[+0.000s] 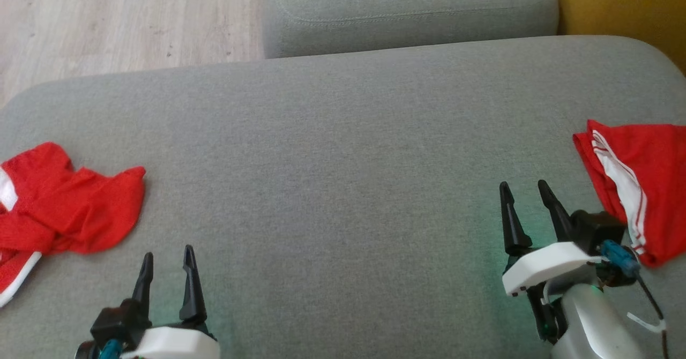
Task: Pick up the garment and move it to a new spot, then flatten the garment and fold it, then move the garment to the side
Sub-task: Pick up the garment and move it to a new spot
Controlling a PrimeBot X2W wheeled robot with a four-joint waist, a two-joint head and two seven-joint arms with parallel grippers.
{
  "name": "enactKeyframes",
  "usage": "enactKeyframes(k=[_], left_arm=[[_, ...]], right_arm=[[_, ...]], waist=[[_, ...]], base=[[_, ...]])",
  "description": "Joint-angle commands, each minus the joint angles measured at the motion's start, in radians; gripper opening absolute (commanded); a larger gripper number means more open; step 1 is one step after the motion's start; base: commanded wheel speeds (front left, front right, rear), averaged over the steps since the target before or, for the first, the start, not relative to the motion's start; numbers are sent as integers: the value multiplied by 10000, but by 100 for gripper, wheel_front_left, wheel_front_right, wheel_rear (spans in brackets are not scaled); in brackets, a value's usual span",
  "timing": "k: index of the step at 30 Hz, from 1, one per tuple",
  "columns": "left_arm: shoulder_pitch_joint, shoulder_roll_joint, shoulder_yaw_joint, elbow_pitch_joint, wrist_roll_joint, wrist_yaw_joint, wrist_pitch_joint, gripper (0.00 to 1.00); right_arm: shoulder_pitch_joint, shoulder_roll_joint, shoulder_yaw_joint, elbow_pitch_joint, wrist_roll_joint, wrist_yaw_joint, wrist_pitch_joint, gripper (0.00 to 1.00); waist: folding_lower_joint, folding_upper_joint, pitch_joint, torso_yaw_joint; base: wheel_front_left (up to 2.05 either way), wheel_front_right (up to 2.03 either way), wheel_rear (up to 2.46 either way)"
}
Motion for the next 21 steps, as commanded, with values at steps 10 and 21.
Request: enactKeyframes(k=[10, 21], left_arm=[[-454, 64, 215, -314, -285, 176, -95, 100], [-349, 64, 602, -14, -712, 336, -95, 100]], right_arm=[[-151, 8, 592, -230, 26, -7, -110, 100], [-262, 8, 1785, -198, 107, -7, -110, 100]], waist=[[1, -1, 384, 1602], [1, -1, 640, 4313]], base=[[0, 0, 0], [0, 0, 0]])
